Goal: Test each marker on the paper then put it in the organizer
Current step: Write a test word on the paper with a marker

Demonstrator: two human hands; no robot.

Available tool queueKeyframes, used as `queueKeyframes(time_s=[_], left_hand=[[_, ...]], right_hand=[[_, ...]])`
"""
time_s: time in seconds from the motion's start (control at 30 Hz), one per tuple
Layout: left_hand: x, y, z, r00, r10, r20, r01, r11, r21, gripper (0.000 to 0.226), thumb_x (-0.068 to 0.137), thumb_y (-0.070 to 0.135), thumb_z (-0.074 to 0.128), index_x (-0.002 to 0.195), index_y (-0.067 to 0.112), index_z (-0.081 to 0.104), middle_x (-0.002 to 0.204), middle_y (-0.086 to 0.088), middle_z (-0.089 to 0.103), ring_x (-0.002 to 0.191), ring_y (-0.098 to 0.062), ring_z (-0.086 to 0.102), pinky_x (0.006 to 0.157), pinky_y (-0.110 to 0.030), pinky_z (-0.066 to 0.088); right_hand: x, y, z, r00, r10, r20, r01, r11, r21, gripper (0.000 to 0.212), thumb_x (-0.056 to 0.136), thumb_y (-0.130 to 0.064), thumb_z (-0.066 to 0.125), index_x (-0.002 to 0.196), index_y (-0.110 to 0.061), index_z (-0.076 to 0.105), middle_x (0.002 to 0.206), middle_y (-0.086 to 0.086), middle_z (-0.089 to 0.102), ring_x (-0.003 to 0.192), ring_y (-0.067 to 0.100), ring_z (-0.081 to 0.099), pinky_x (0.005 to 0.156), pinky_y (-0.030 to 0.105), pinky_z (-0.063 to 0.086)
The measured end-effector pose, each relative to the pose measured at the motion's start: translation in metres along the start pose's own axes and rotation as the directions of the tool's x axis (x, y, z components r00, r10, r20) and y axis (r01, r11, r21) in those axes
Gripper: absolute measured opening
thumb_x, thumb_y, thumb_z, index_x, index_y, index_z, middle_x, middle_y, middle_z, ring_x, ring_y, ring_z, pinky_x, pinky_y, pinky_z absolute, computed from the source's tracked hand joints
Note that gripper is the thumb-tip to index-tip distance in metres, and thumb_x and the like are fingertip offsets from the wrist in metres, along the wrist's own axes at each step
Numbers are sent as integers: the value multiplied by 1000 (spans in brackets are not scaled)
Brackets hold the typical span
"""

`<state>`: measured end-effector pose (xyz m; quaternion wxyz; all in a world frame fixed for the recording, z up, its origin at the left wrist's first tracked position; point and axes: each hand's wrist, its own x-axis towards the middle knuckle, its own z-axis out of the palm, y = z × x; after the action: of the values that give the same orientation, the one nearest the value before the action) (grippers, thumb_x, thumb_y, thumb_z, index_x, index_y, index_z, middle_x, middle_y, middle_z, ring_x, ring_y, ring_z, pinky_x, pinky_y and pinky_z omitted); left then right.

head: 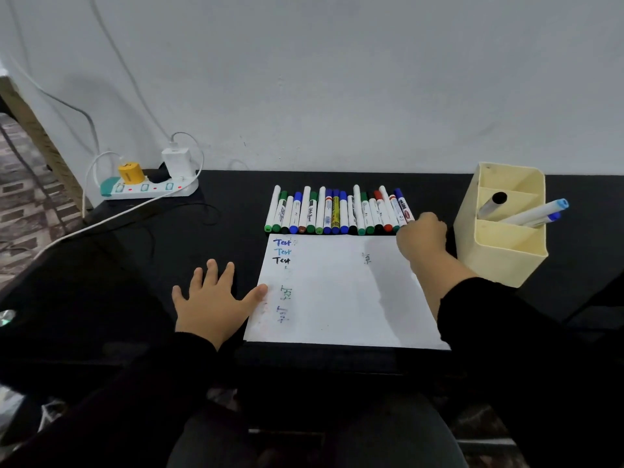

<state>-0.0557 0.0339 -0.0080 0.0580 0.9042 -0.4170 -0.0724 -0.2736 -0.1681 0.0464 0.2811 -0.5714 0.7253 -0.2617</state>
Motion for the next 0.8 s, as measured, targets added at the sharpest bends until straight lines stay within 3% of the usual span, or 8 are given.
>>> queueKeyframes(time_s=[0.13,0.33,0.57,0.8], left_hand=[[2,1,2,1000,-15,-16,15,1000,-11,83,81,77,22,150,30,12,159,1,-1,146,-20,-2,114,-52,0],[3,1,3,999,-31,-27,31,999,-25,82,81,75,29,149,31,13,159,2,0,145,-19,-2,114,-51,-1],[4,3,2,999,-43,-15,42,999,-29,84,80,76,30,149,32,13,159,3,-1,145,-18,-3,115,-50,-1],[3,2,2,999,-43,-17,43,999,-18,84,80,77,29,149,33,13,159,3,0,145,-18,-3,115,-50,0]], right_hand=[[22,-5,7,999,-46,13,47,979,-197,65,87,-9,64,143,-13,30,141,19,30,116,28,47,90,33,45],[47,-5,15,985,-123,118,159,914,-373,55,91,-18,58,140,-13,36,139,22,33,124,34,40,102,39,38],[58,-2,20,989,-111,102,137,942,-306,49,90,-9,58,136,-11,43,137,20,36,118,32,46,101,39,42],[51,-5,13,997,-76,10,76,986,-147,43,90,-8,58,133,-8,47,130,19,47,112,28,52,87,33,44]])
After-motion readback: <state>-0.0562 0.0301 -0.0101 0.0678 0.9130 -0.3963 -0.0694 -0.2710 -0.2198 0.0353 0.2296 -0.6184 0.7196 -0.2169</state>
